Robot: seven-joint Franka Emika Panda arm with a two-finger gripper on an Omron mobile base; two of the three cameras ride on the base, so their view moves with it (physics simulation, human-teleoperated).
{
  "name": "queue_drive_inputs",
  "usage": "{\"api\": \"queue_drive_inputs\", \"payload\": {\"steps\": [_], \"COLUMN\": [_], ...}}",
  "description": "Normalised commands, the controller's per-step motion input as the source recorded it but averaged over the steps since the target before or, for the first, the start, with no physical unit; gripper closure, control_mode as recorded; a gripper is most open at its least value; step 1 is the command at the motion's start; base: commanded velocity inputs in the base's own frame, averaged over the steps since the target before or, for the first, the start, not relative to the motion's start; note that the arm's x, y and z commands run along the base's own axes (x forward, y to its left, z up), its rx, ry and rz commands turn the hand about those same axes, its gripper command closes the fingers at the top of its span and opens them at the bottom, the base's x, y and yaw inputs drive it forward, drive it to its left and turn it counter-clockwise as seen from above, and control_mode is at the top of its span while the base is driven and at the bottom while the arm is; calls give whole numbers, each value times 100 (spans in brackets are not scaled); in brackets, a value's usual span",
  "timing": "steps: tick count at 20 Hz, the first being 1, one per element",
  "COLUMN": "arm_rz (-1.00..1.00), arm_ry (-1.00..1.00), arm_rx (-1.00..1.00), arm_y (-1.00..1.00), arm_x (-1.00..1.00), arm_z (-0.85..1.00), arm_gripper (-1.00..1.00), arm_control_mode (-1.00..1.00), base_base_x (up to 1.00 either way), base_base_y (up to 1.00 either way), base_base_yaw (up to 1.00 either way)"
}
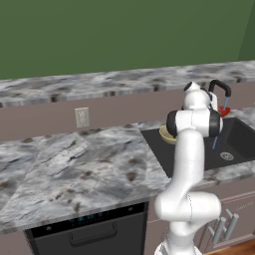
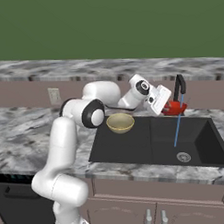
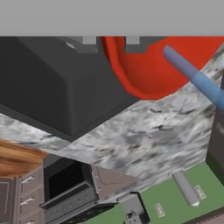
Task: Rinse each bowl for a few seconds and place them down in the sink or on the counter.
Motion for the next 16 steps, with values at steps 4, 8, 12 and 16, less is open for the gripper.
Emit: {"api": "queue_drive_inputs", "payload": {"steps": [4,8,12,16], "arm_rz": [1,4,5,5], "arm_ry": [0,1,0,-3], "arm_rx": [0,0,0,0], "arm_y": [33,45,33,28], "arm_x": [-18,-10,-16,-25], "arm_z": [14,9,13,31], "arm_gripper": [100,100,100,100], "arm_control_mode": [-100,-100,-100,-100], "base_base_x": [0,0,0,0], "base_base_y": [0,0,0,0], "base_base_yaw": [0,0,0,0]}}
